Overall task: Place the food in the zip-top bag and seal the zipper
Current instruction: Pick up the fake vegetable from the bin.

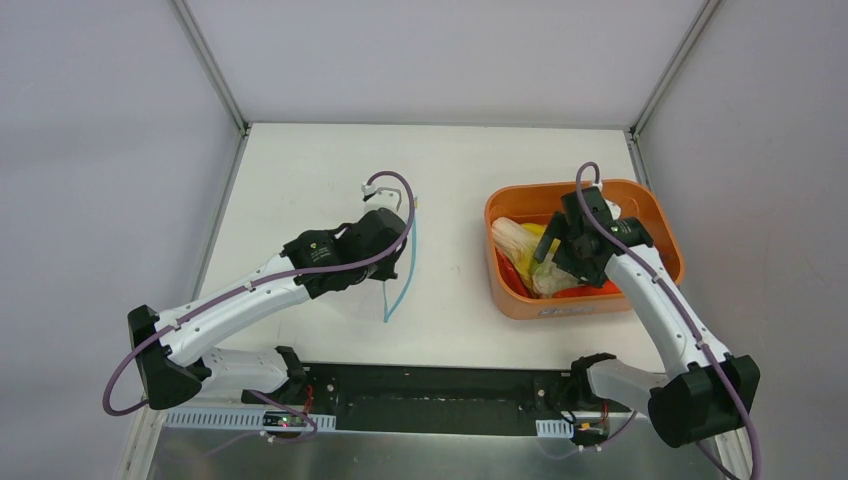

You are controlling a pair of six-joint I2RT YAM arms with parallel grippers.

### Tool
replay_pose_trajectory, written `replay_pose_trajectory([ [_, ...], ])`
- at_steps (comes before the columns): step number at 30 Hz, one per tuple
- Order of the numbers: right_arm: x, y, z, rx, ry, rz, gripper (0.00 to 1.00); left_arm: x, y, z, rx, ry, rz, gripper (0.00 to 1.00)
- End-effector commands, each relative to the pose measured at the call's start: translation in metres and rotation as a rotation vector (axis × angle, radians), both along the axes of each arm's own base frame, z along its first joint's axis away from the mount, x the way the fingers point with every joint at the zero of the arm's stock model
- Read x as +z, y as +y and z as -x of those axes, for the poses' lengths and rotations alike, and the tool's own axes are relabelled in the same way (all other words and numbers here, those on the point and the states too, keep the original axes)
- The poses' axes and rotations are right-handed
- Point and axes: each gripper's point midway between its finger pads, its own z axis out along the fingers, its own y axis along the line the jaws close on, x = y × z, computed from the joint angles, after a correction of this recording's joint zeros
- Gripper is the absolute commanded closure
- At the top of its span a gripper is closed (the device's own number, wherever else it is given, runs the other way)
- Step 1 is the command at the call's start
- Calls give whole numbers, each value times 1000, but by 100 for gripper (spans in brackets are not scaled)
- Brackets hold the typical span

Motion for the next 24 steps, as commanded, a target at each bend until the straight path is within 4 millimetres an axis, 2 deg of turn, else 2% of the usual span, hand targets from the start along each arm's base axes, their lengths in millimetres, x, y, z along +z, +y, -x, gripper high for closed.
replay_pose_trajectory([
  [1,10,-8,8,47,49,104,0,4,1,1,-21,0,19,100],
  [3,7,-5,9,74,71,123,0,5,2,0,-17,-3,21,100],
  [9,-25,2,15,90,199,159,0,0,6,1,-10,0,12,100],
  [14,-28,-1,8,87,186,204,2,-1,8,0,-9,1,10,100],
  [15,-26,-2,7,85,175,206,10,-2,8,0,-7,1,12,100],
  [16,-24,-1,5,91,161,198,22,-2,8,1,-6,2,15,100],
  [18,-18,1,2,89,120,182,35,-2,6,0,-6,0,24,100],
  [23,4,2,-4,77,4,144,48,-2,4,0,-11,6,25,100],
  [24,8,2,-5,73,-19,137,53,-3,4,0,-12,7,27,100],
])
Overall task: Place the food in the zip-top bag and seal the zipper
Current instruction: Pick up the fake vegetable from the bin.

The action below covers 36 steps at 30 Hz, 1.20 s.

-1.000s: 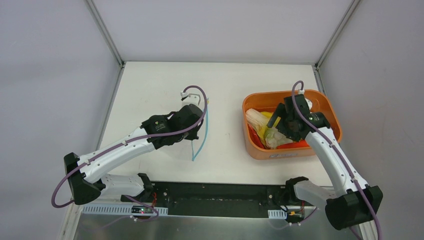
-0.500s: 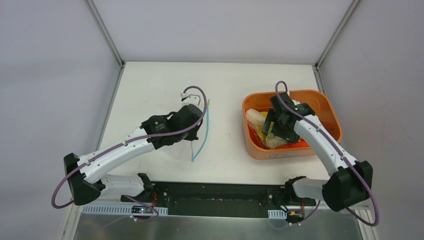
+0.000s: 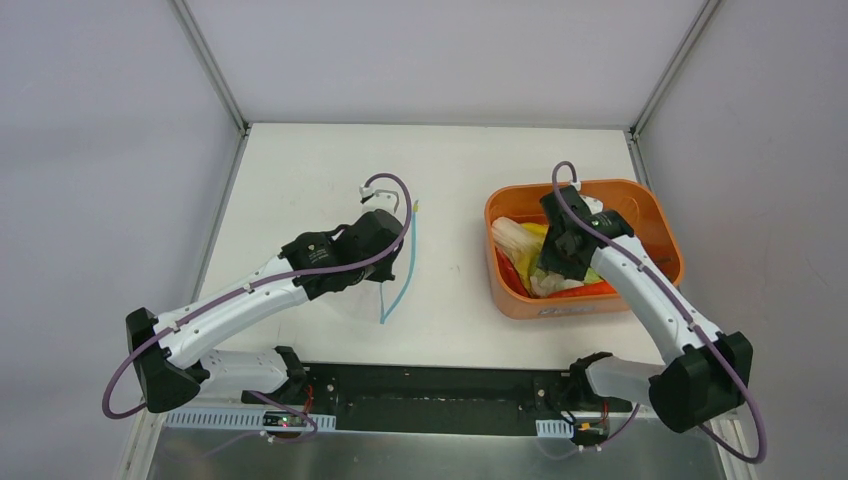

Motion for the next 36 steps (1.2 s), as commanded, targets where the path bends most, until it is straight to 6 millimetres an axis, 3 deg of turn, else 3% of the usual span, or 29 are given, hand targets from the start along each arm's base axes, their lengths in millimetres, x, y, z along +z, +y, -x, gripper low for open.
replay_pose_trajectory([
  [1,24,-4,-9,-15,-130,-18,57,5,-1,-1,-10,-7,24,100],
  [6,33,-6,-11,-23,-185,-28,61,4,-3,0,-15,1,29,100],
  [8,35,-4,-12,-17,-199,-38,71,3,-3,1,-15,4,29,100],
  [12,41,-3,-15,-13,-229,-54,74,2,-2,1,-11,3,28,100],
  [15,52,0,-18,-11,-266,-77,87,4,-1,1,-9,-2,31,100],
  [22,97,14,-26,12,-422,-199,89,4,-2,-1,-8,-2,31,100],
  [30,130,15,-39,-2,-538,-223,88,2,-4,-1,-13,4,33,100],
  [32,124,15,-43,1,-529,-208,85,2,-4,0,-14,7,33,100],
  [36,84,19,-46,2,-456,-195,80,1,-3,-1,-3,3,30,100],
])
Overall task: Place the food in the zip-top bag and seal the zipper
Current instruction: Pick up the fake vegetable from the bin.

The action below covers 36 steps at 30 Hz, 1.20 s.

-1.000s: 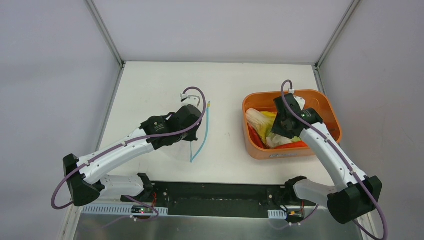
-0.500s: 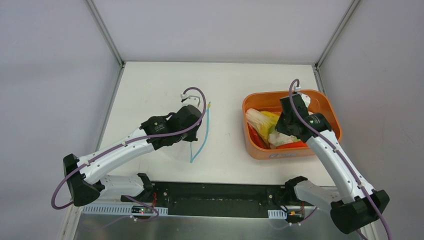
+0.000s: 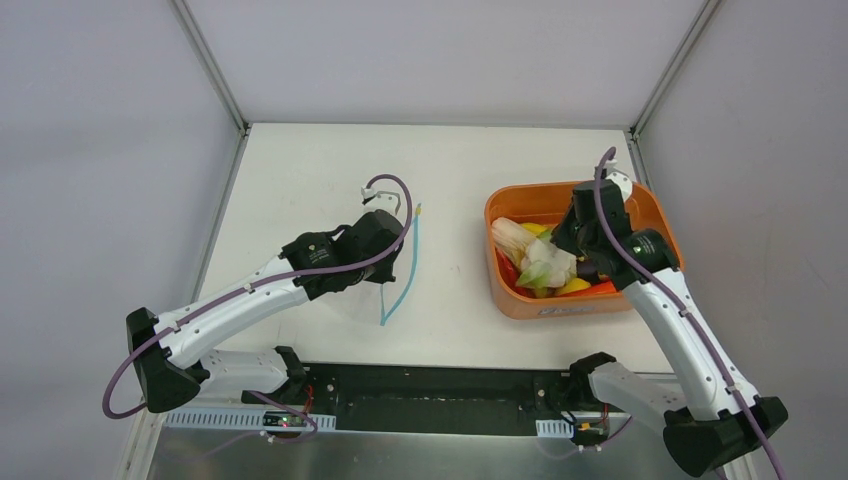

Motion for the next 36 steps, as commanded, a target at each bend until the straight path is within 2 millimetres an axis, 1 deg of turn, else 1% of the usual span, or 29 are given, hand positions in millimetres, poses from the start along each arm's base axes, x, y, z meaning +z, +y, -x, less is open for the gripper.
replay_pose_trajectory([
  [1,-29,6,-12,0,28,0,74,3,0,-4,13,-13,22,100],
  [3,-46,11,-6,22,87,-9,68,2,0,-4,10,-9,19,100],
  [4,-50,12,-3,27,102,-15,62,2,0,-4,9,-8,17,100],
  [5,-50,14,0,41,101,-29,51,1,-1,-4,9,-6,16,100],
  [6,-50,18,2,64,90,-46,33,1,-1,-4,8,-5,15,100],
  [7,-46,22,5,87,66,-72,24,0,-2,-4,7,-2,13,100],
  [8,-38,25,6,105,31,-101,18,-1,-2,-4,5,0,11,100],
  [10,-21,28,10,122,-38,-144,9,-1,-3,-5,1,3,9,100],
  [11,-14,26,11,116,-64,-151,7,-1,-4,-5,1,4,8,100],
  [13,-7,19,15,100,-81,-135,4,0,-5,-5,-1,3,10,100],
  [15,-12,4,17,44,-55,-80,2,0,-6,-5,-4,4,13,100],
  [16,-18,-1,19,24,-22,-55,1,0,-7,-5,-7,5,15,100],
  [17,-28,-10,22,-5,22,-18,1,0,-7,-5,-9,6,14,100],
  [20,-54,-19,27,-51,143,24,0,1,-7,-4,-14,9,11,100],
  [22,-67,-18,28,-59,202,25,0,1,-7,-4,-14,9,11,100],
  [24,-75,-6,25,-16,215,-12,0,0,-7,-4,-13,9,12,100],
  [29,-80,8,12,6,203,-73,0,0,-6,-3,-13,11,9,100],
  [30,-81,8,11,4,206,-74,2,0,-5,-3,-13,12,10,100],
  [33,-81,4,12,-16,217,-58,19,0,-5,-2,-11,13,14,100],
  [36,-77,3,12,-9,192,-57,34,0,-6,-3,-10,10,16,100],
])
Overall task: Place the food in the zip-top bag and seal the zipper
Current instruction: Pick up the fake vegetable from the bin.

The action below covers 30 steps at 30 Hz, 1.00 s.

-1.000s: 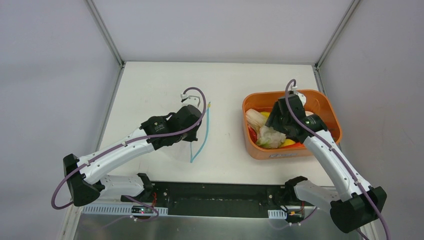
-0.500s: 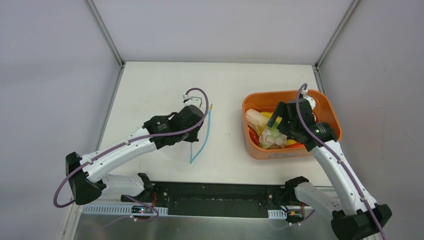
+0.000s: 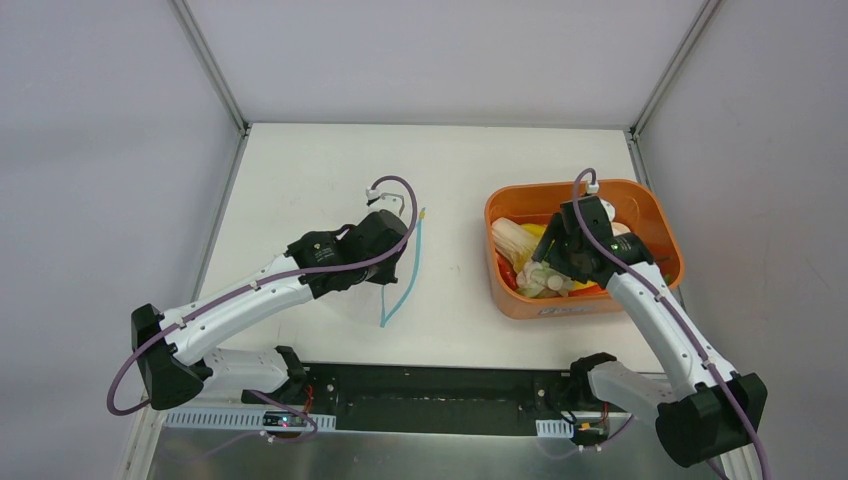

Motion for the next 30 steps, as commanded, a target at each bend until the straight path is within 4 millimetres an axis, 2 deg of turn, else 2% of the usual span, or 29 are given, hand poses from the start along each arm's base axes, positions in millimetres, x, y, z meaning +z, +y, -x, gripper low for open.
replay_pose_trajectory([
  [1,12,5,-6,3,-52,-38,38,7,-3,-4,5,-13,31,100],
  [8,16,8,-3,43,-69,-48,70,7,-3,-4,4,-8,29,100],
  [12,21,6,-5,47,-102,-41,78,6,-4,-4,3,-5,32,100],
  [15,33,7,-7,52,-143,-54,91,6,-5,-4,3,-3,32,100],
  [18,57,5,-11,40,-224,-69,91,6,-5,-4,4,-2,36,100],
  [25,132,-4,-9,-4,-479,-129,91,12,-5,-4,8,-15,53,100],
  [30,165,13,-2,51,-561,-248,91,16,-7,-3,-3,-16,72,100],
])
